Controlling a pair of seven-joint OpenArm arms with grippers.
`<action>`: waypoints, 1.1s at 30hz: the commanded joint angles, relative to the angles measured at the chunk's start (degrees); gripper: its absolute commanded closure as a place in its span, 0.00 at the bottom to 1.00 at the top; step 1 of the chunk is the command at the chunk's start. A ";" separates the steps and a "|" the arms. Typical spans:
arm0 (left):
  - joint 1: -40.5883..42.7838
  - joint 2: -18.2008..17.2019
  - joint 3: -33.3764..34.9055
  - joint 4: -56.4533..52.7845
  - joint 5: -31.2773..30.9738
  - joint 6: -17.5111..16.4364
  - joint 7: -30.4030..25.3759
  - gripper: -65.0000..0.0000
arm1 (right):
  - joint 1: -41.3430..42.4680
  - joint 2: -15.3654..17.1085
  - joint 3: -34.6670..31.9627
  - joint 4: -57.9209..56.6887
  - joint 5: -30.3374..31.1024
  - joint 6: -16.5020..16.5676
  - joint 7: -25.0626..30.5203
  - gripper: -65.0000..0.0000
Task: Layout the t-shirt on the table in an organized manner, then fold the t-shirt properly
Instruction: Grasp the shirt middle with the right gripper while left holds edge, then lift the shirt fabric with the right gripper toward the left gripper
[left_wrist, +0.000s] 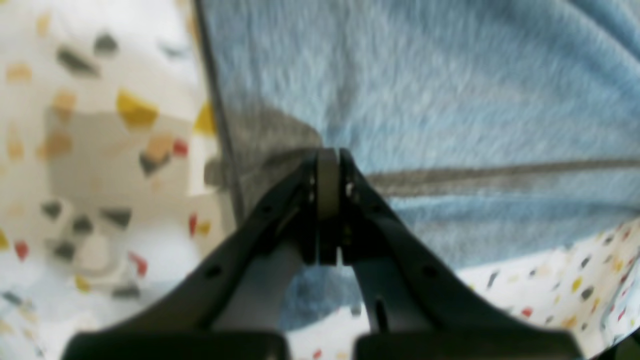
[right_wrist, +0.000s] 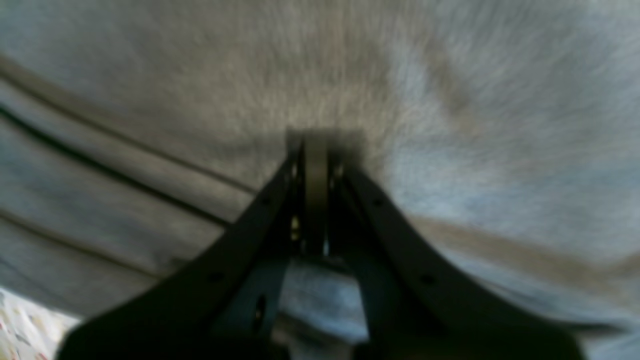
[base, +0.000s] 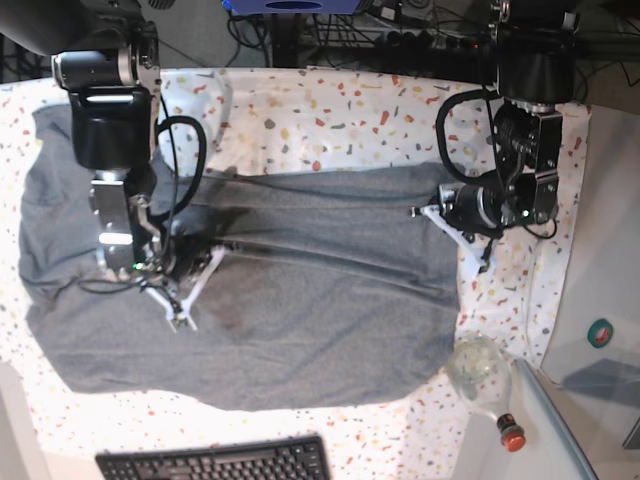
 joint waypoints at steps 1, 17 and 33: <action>0.16 -0.85 -0.08 2.63 -0.73 -0.44 -0.43 1.00 | 2.84 -0.10 -0.12 -2.64 0.66 0.38 1.35 1.00; 19.33 -1.91 0.27 20.91 -1.26 -0.44 5.73 1.00 | 6.00 0.95 -0.03 -17.15 0.66 -4.63 11.37 1.00; 16.95 -5.25 -25.66 33.66 -1.26 -0.79 11.26 1.00 | -7.01 -0.81 -10.67 10.99 0.57 -4.28 1.70 1.00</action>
